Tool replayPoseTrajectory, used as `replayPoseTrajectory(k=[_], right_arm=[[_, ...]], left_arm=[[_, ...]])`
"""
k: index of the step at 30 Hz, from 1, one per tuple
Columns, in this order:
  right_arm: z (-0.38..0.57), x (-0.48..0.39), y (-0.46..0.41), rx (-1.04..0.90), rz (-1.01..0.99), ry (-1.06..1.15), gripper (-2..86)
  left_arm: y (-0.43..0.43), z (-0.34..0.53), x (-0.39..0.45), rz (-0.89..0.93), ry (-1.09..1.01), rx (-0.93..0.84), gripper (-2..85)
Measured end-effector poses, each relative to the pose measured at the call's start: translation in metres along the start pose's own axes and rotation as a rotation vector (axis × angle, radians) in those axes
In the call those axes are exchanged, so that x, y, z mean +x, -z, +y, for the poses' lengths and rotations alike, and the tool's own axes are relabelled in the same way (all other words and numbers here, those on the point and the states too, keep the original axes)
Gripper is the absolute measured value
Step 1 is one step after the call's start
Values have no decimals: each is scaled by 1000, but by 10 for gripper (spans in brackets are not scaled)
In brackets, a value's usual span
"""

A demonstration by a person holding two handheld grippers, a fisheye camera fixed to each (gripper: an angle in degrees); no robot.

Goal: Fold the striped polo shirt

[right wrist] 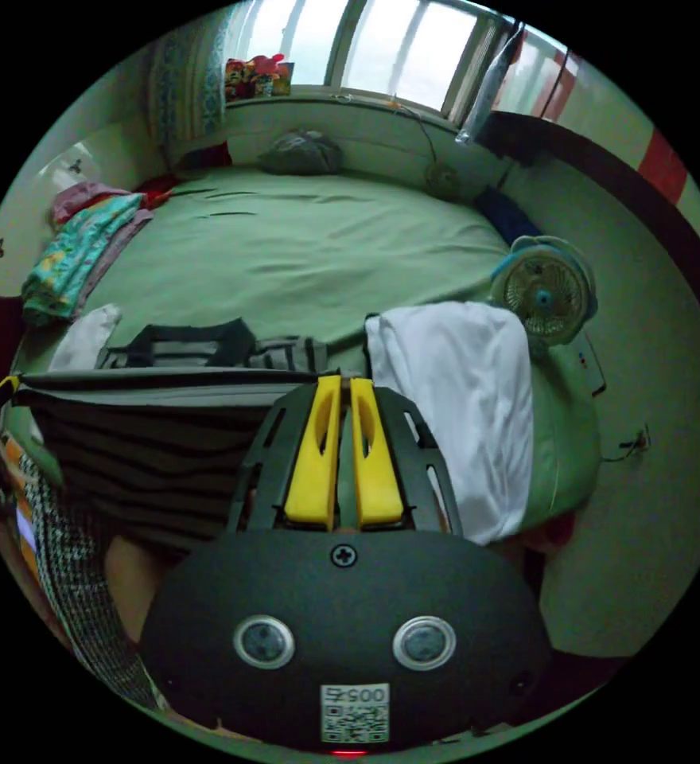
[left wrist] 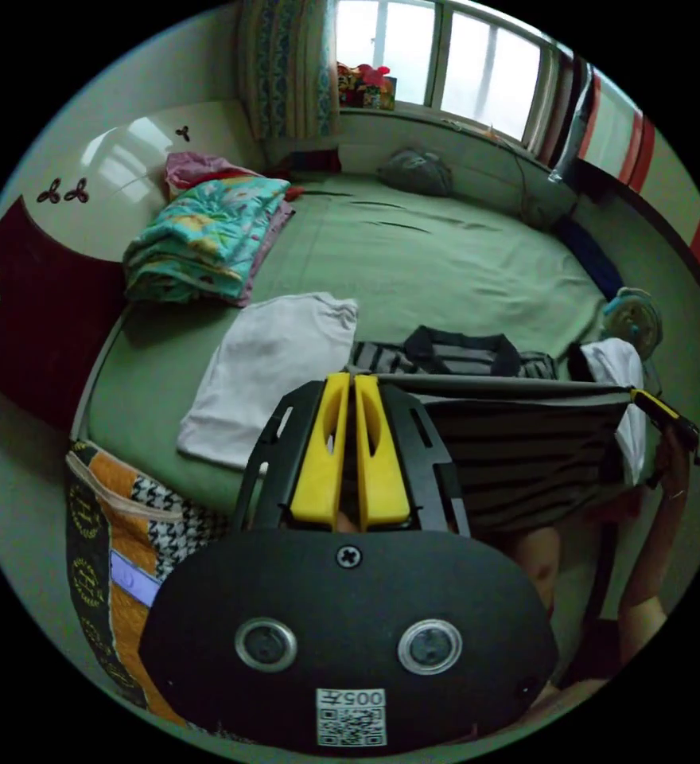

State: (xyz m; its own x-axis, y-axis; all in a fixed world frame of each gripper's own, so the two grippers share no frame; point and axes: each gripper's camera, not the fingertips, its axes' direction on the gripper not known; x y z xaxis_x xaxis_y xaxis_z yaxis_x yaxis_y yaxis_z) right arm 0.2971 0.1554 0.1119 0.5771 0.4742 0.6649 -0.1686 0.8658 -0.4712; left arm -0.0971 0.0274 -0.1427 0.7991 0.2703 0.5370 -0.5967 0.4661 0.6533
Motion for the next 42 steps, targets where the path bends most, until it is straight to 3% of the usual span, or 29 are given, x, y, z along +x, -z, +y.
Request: replayPoseTrajectory(k=[4,9,14,20,25,30,35,42], right_arm=[[-52,-25,-76,-148,99,-48,34],[-45,-9,-85,-51,4,-87,51],[16,16,-85,-102,-199,-38,51],[93,26,-84,-157,-281,-54,3],[101,27,-108,-168,-188,-18,-13],[102,52,-91,-173,-150,-104,-14],[129,81,-63,-83,-222,-174,-13],[139,116,-45,-39,-206,-184,-10]], left_arm=[[-74,-46,33,-157,15,10,76],[-105,-50,39,-151,40,30,61],[-137,-3,49,-75,-44,-49,58],[-191,76,71,-19,-59,-197,49],[-238,90,69,-31,20,-242,33],[-218,82,79,-71,77,-201,22],[-189,89,142,34,-94,-125,46],[-177,128,302,348,-479,-129,72]])
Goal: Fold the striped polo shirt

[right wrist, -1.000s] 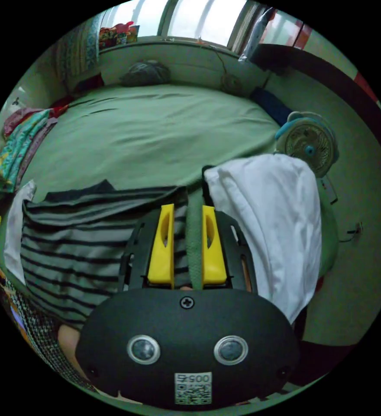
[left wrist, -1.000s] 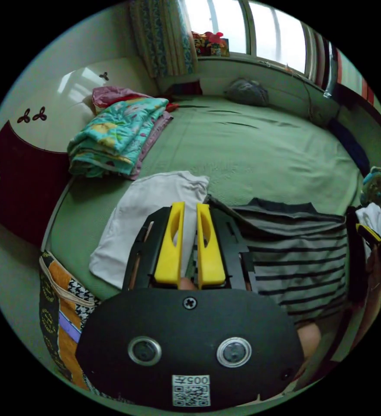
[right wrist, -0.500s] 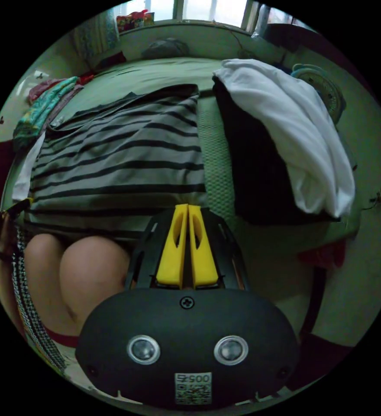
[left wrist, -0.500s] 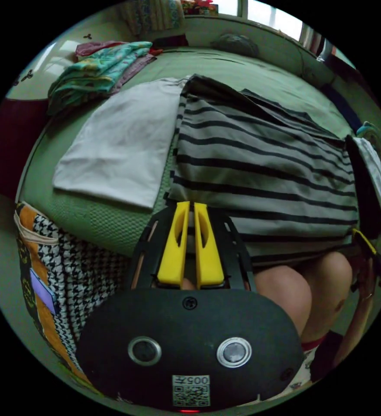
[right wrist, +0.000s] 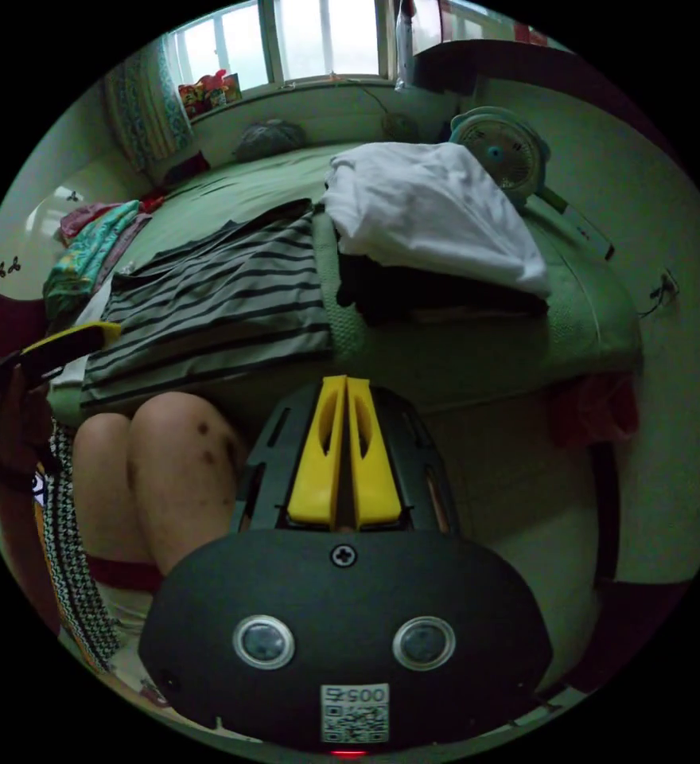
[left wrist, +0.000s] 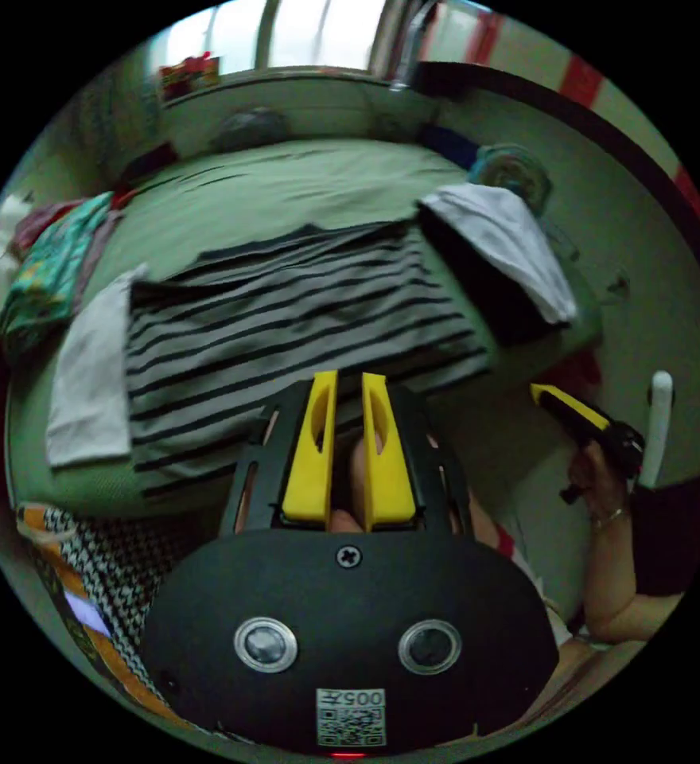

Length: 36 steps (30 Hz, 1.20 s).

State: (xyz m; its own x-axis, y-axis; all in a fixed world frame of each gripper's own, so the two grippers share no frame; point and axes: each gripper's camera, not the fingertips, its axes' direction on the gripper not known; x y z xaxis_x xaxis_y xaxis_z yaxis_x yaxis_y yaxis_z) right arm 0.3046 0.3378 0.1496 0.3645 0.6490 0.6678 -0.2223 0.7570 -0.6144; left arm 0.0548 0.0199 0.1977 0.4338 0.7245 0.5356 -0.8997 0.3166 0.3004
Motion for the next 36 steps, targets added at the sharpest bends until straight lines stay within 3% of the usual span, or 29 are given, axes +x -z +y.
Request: replayPoseTrajectory(k=[7,14,19,24,28,36], right_arm=[[-14,40,21,34,-31,-44,-9],[-33,49,20,10,-39,-4,-9],[-69,28,29,40,-47,113,-9],[-147,-1,44,127,-100,245,2],[-239,-19,29,109,-236,266,87],[-370,-35,-79,-188,-339,93,126]], left_arm=[[-83,-25,102,-47,-182,-80,130],[-146,-29,101,-135,-135,-147,141],[-120,-20,69,-61,-85,-159,46],[-64,-4,11,66,-14,-65,39],[-22,17,-35,85,46,12,36],[10,50,-87,151,71,56,35]])
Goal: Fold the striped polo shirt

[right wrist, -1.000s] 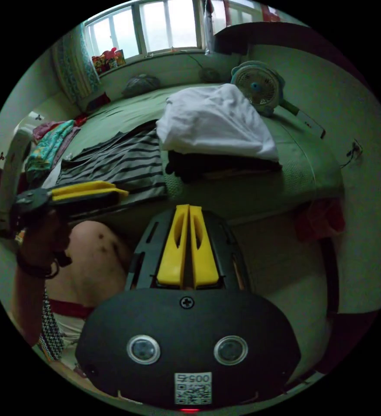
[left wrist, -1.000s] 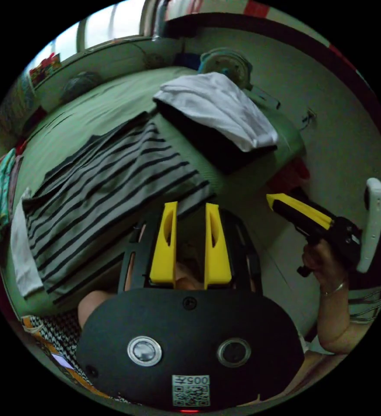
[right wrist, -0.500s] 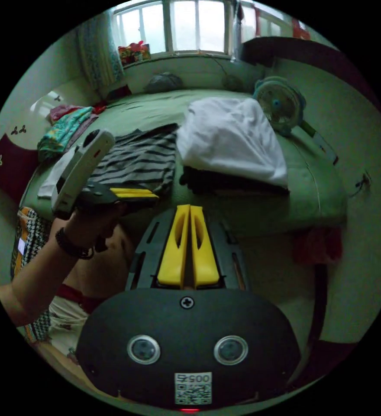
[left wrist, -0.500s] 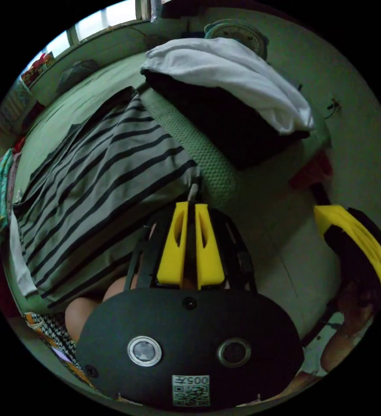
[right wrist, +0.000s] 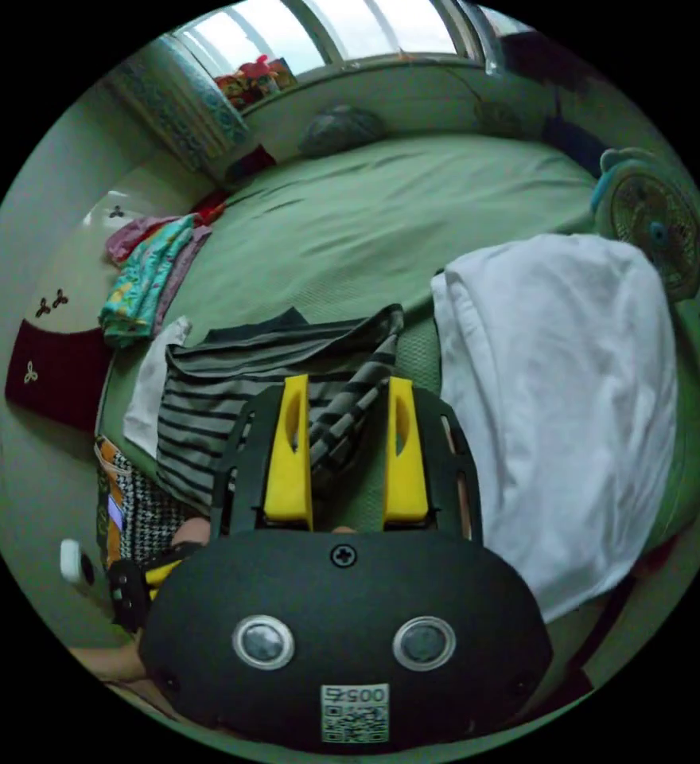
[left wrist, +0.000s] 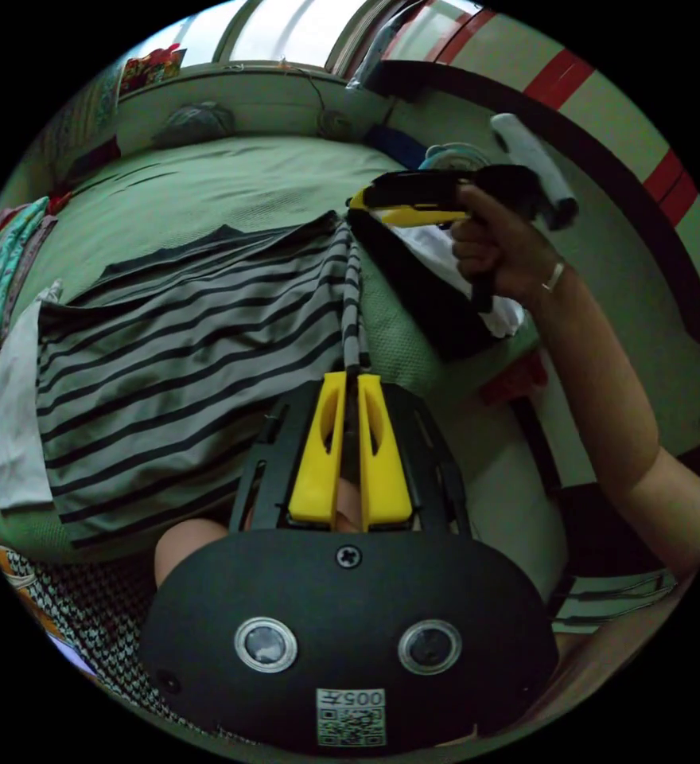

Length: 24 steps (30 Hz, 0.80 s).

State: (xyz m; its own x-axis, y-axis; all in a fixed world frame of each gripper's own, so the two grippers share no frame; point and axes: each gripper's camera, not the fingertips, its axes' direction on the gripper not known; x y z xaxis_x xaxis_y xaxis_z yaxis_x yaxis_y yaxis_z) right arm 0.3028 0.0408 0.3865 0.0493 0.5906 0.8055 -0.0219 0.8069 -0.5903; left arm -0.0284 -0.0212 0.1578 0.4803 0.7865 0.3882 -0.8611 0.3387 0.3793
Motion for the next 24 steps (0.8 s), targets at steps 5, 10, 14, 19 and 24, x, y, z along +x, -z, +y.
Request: replayPoseTrajectory(k=[5,10,14,19,24], right_arm=[[-40,20,-29,-56,-41,-112,125],[-61,25,-44,-58,-124,-200,83],[-70,9,-47,-19,-104,-214,19],[-78,-28,-38,25,-90,-168,-4],[-85,-89,-27,60,-82,-89,-9]], left_arm=[[19,12,-20,35,-31,4,34],[39,23,-47,76,-22,8,33],[58,32,-65,84,0,27,31],[100,51,-90,77,31,70,25],[147,69,-117,43,72,118,20]])
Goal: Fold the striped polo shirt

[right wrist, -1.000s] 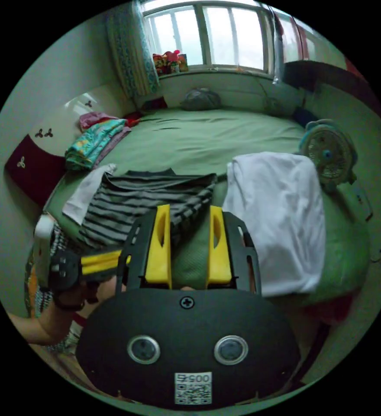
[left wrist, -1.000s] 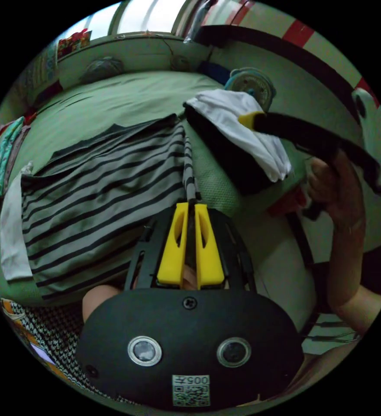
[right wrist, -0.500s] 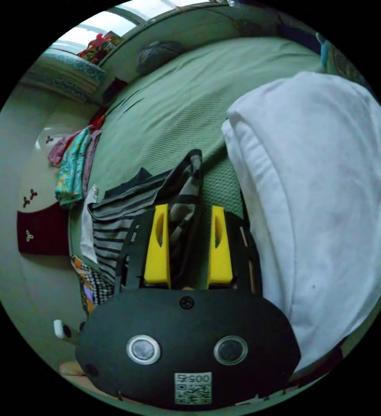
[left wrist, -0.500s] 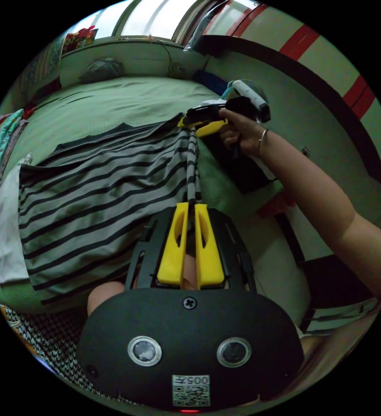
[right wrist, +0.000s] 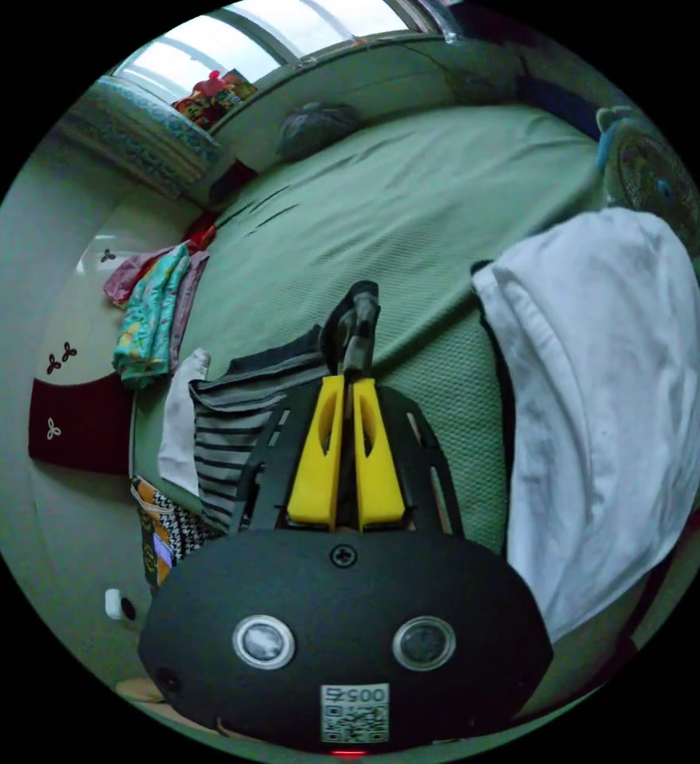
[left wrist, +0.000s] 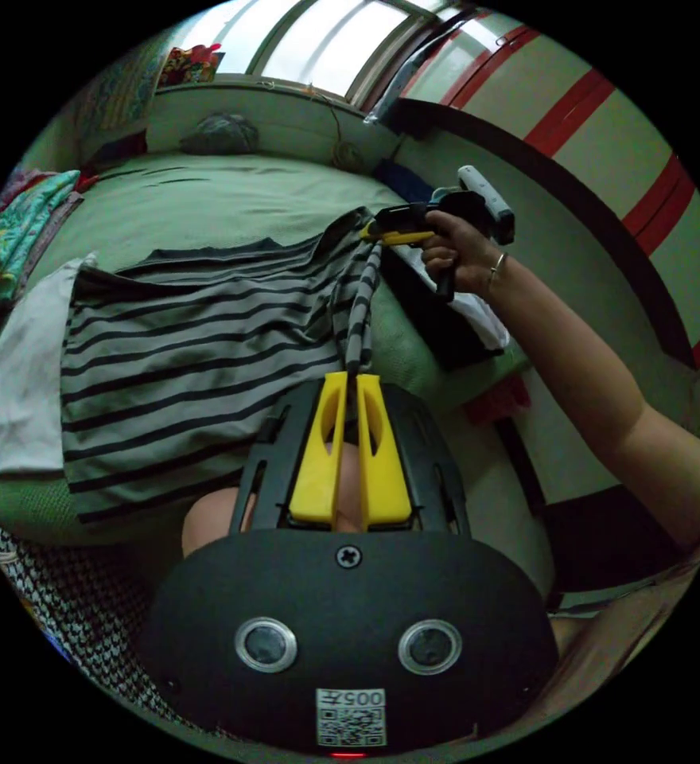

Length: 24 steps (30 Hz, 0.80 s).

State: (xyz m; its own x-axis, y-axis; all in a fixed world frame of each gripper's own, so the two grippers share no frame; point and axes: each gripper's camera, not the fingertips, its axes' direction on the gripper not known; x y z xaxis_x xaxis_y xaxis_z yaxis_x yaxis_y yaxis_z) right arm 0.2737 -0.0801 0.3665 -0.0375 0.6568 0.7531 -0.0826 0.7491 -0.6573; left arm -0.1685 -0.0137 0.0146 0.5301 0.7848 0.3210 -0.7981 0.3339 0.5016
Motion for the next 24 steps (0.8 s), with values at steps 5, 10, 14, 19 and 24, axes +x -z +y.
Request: replayPoseTrajectory(k=[5,10,14,19,24], right_arm=[[4,-91,-10,50,-1,117,-8],[10,-187,-47,32,18,246,-4],[15,-266,-110,-61,-19,338,14],[30,-316,-165,-92,-116,399,52],[54,-304,-209,-94,107,514,58]], left_arm=[[57,12,-34,8,65,63,19],[118,33,-79,-79,167,122,17],[144,49,-119,-176,273,117,17],[115,66,-202,-355,472,-20,15],[81,70,-249,-333,534,-99,18]])
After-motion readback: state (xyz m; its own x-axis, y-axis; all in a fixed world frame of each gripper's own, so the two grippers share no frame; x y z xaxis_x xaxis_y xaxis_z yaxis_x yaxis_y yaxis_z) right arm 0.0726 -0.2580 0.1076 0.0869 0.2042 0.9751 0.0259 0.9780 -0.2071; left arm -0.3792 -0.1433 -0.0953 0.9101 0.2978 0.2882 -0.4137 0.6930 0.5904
